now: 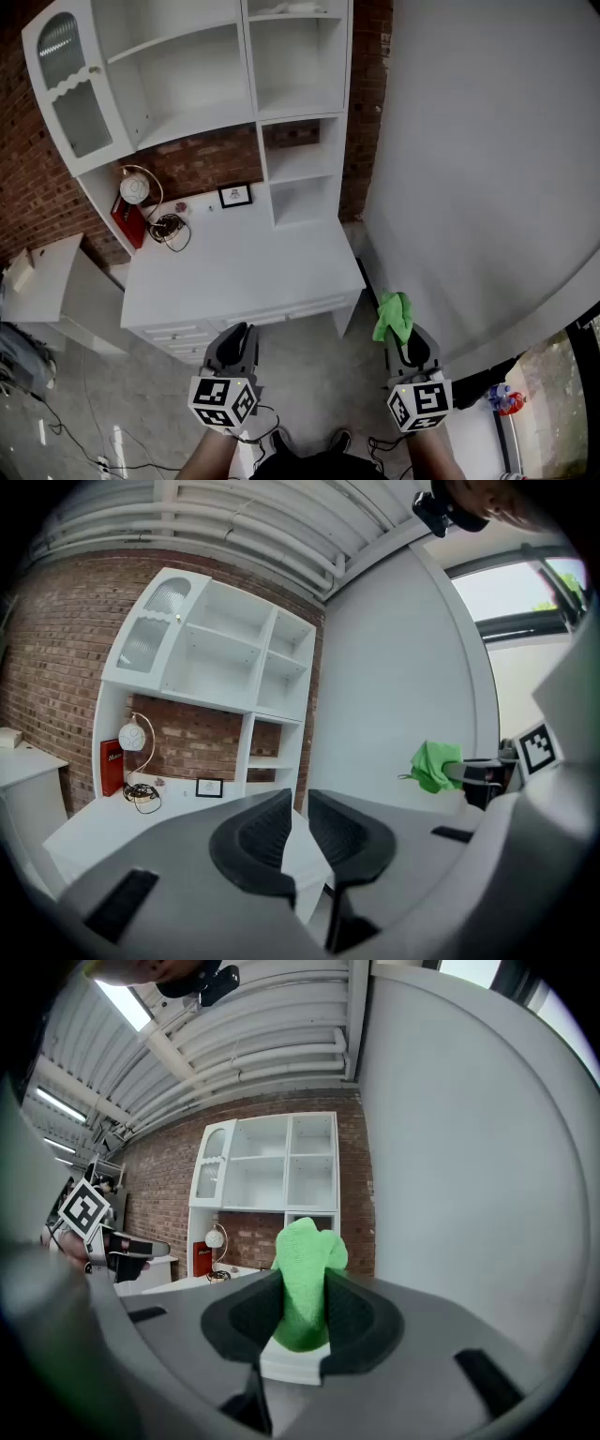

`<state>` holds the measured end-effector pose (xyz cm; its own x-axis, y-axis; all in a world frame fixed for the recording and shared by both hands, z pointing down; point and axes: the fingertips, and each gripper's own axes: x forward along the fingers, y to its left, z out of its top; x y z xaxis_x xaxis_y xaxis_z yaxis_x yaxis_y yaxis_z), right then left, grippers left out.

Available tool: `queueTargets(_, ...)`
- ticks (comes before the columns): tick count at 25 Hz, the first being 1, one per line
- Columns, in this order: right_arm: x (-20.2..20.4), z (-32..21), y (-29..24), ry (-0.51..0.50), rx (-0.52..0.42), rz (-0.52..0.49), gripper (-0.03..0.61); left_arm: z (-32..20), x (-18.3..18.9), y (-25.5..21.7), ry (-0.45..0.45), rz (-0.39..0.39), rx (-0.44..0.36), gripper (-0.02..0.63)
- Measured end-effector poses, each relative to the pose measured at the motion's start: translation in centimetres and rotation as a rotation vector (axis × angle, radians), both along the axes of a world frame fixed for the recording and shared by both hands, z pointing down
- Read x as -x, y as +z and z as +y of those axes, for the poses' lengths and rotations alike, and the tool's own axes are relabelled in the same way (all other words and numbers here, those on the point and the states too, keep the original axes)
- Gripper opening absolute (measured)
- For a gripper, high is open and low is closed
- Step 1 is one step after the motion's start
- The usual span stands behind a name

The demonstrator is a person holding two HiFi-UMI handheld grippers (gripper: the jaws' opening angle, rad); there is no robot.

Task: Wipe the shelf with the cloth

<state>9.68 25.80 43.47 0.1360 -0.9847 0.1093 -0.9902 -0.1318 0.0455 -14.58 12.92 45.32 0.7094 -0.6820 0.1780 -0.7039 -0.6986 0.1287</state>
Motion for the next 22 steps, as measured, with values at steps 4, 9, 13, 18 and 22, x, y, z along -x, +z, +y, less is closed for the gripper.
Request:
queueTargets(4,-0.7,0.6,-0.3,-0.006,-0.003,-0.001,0.097,0.7,-1.1,-0.6,0.003,-0.001,-0.006,0.055)
queueTargets(9,-2.7,1.2,-0.1,-0.014,-0.005,0.0,0.097,1.6,-3.3,-0.9,0.0,-0.008,-0.013,0.055)
queueTargets(13,-4.4,2.0,-0.5,-0.037,-0.026,0.004,0.097,2.4,-5.0,-1.2,-0.021,0.0,-0.017,0.055)
queueTargets(18,-7.0,3.0,-1.4,-0.071,-0.066,0.033,0.101,3.9,-7.2,-1.3,-0.052,0.013,-0.024,0.055)
queueTargets(22,-8.7,3.3,-0.8,-0.08,-0.067,-0.005,0.11,4.7,-8.1,-0.9,-0.068,0.002,-0.019,0.055)
